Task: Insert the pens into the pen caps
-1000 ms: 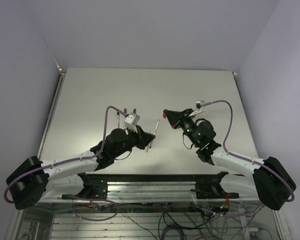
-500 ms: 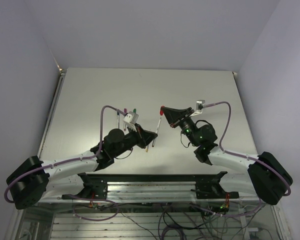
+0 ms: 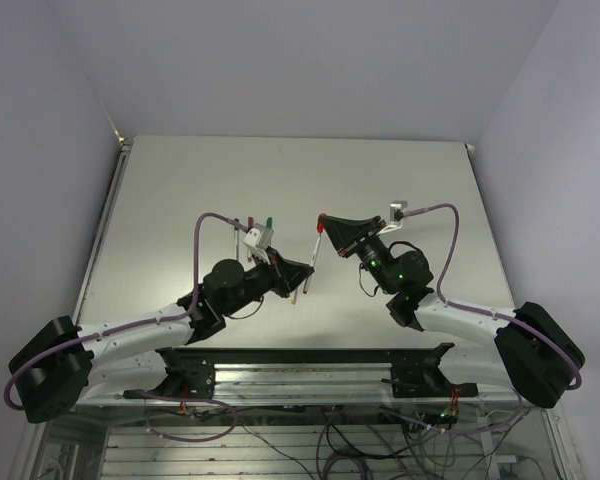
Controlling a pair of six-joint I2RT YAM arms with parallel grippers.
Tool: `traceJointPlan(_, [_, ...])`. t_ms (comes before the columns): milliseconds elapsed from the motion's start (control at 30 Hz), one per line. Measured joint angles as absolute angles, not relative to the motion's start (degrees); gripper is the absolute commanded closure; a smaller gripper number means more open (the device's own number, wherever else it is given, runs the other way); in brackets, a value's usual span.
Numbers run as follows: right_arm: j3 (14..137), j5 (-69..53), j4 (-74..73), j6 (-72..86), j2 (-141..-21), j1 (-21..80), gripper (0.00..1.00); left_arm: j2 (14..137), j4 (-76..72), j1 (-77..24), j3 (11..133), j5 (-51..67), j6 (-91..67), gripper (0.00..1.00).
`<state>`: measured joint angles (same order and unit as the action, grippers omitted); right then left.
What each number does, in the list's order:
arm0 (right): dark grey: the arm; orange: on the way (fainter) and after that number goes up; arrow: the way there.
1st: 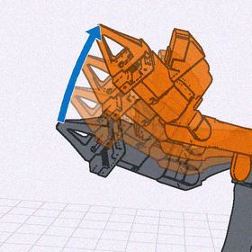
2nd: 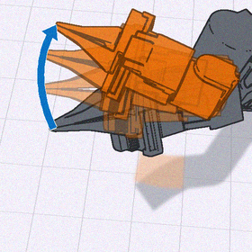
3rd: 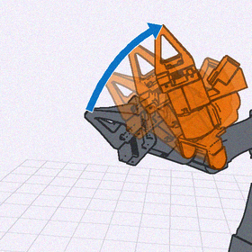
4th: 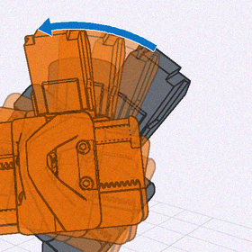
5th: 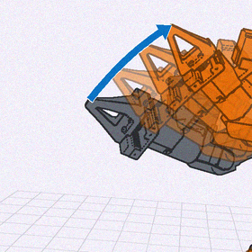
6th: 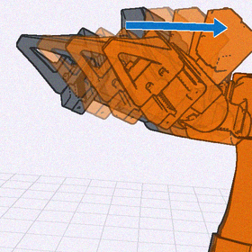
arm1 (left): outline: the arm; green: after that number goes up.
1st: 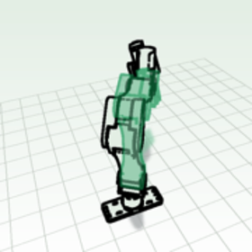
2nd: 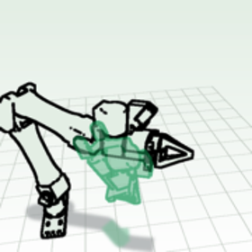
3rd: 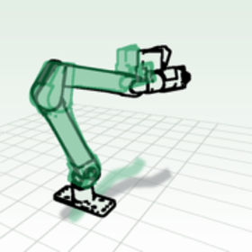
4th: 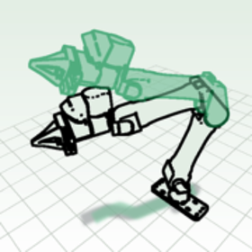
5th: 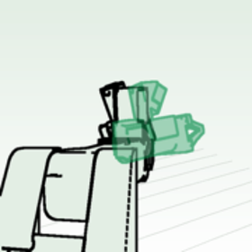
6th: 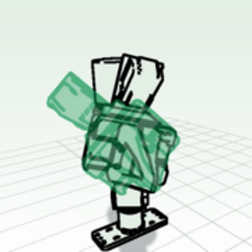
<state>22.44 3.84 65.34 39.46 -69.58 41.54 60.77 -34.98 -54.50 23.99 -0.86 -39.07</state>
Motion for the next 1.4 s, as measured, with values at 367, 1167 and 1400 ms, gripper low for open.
traceJointPlan(367, [22.4, 3.8, 65.4, 39.3, -69.6, 42.1, 1.00, 60.2, -35.4, -54.5, 23.2, -1.0, -39.4, 0.93])
traceJointPlan(1167, [21.9, 3.6, 65.4, 40.2, -69.7, 43.8, 1.00, 58.5, -37.6, -54.5, 21.3, -2.7, -39.4, 0.93])
traceJointPlan(1400, [21.8, 3.4, 66.3, 40.7, -70.9, 45.3, 1.00, 59.1, -39.9, -54.5, 20.6, -3.4, -39.5, 0.93])
